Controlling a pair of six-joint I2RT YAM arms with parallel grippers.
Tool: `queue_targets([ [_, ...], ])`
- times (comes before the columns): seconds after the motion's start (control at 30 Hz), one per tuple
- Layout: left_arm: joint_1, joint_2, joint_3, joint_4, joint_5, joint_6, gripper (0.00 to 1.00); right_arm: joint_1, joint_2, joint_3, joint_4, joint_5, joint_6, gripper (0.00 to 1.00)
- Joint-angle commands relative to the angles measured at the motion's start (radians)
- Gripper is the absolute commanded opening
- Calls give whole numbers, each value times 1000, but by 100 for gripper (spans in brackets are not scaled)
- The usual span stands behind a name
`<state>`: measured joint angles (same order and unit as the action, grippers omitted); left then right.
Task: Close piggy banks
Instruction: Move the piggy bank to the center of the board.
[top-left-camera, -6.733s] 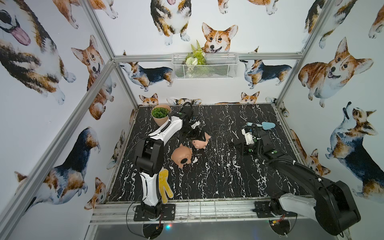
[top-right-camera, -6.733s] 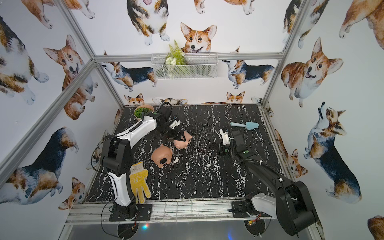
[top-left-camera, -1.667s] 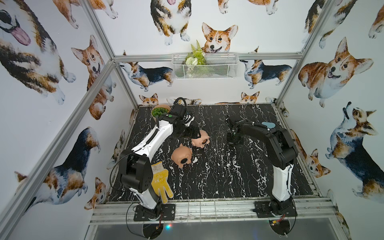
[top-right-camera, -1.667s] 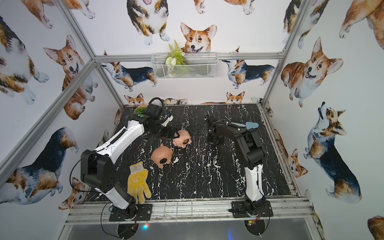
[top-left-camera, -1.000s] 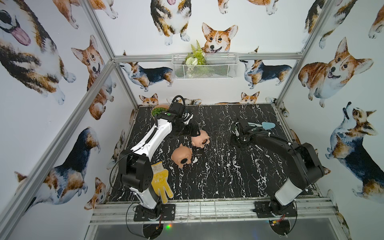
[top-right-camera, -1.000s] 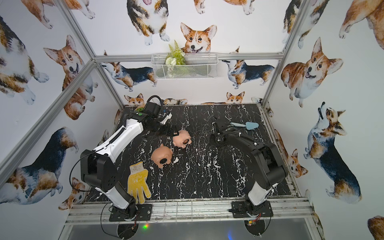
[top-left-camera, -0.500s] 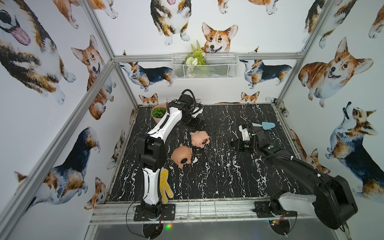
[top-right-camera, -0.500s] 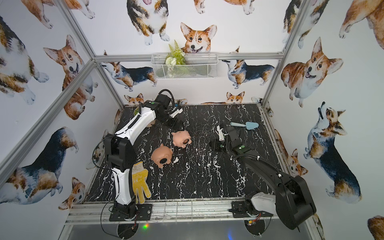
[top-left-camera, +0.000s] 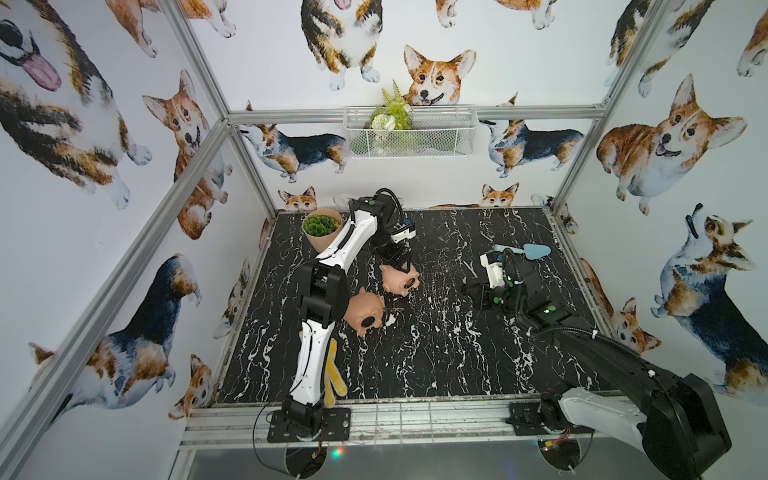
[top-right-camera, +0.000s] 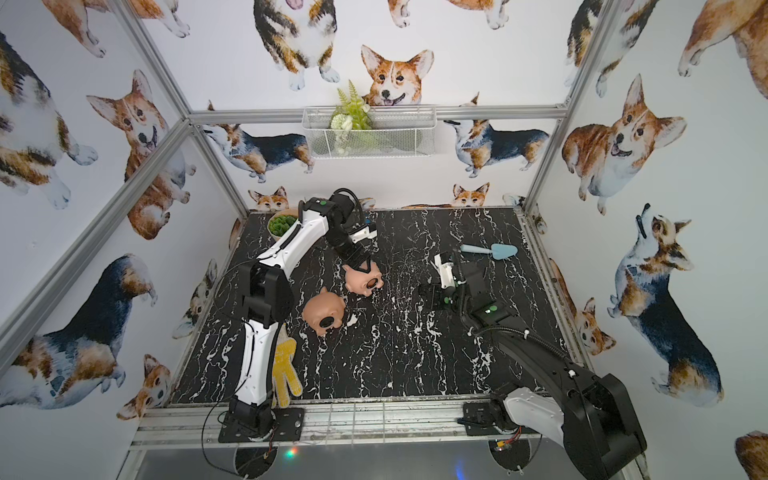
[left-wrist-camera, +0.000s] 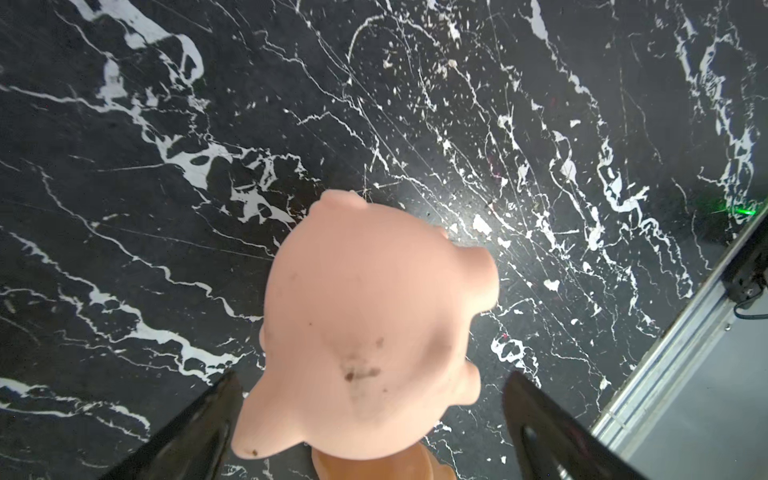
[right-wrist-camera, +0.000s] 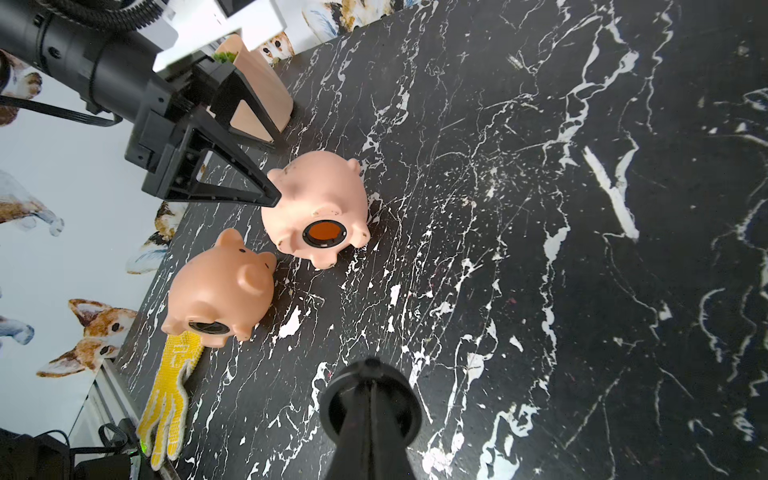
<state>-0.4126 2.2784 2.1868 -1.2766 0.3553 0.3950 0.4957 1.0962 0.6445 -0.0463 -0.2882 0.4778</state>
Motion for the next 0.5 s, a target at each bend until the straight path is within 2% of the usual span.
queue_targets([
  [0.0, -9, -4, -9, -15, 10, 24, 100, 0, 1, -10, 66, -13, 2, 0],
  [0.33, -13, 49, -12, -34, -59, 8, 100, 0, 3, -19, 77, -17, 8, 0],
  [0.47, -9, 57, -6, -29, 0, -16, 95, 0, 12, -19, 80, -23, 15, 0],
])
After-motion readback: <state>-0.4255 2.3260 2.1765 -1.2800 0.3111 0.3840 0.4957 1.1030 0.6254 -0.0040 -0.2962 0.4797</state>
